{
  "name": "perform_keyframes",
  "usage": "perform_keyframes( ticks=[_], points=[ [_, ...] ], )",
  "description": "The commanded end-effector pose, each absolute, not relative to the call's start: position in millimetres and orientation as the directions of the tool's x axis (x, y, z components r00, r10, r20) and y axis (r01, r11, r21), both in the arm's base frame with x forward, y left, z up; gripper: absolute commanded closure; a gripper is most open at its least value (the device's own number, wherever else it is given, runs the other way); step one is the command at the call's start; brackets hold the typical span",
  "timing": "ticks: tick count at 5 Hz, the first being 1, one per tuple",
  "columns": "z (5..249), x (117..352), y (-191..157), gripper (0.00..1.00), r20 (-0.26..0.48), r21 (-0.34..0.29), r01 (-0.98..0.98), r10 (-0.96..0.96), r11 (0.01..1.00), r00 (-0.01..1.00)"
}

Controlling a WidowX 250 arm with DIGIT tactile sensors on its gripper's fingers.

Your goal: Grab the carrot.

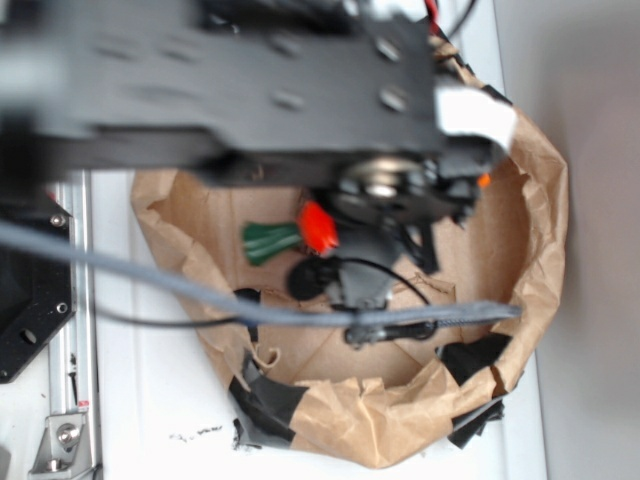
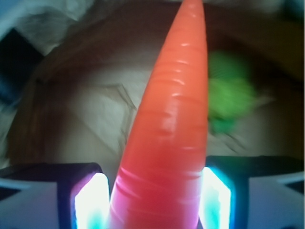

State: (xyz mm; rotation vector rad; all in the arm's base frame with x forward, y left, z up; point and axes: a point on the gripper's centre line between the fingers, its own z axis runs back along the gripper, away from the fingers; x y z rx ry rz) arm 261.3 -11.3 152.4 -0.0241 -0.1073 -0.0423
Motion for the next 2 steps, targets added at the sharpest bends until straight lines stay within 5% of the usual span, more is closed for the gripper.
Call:
perform_keyframes(
  ticks=[1, 2],
  points=[
    [233.9, 249.3, 2.0, 1.0, 0.192, -0.023, 0.037, -0.032, 0.999, 0.981],
    [233.3, 248.1, 4.1, 1.0, 0.2, -0.007, 0.026, -0.024, 1.0, 0.98]
  ],
)
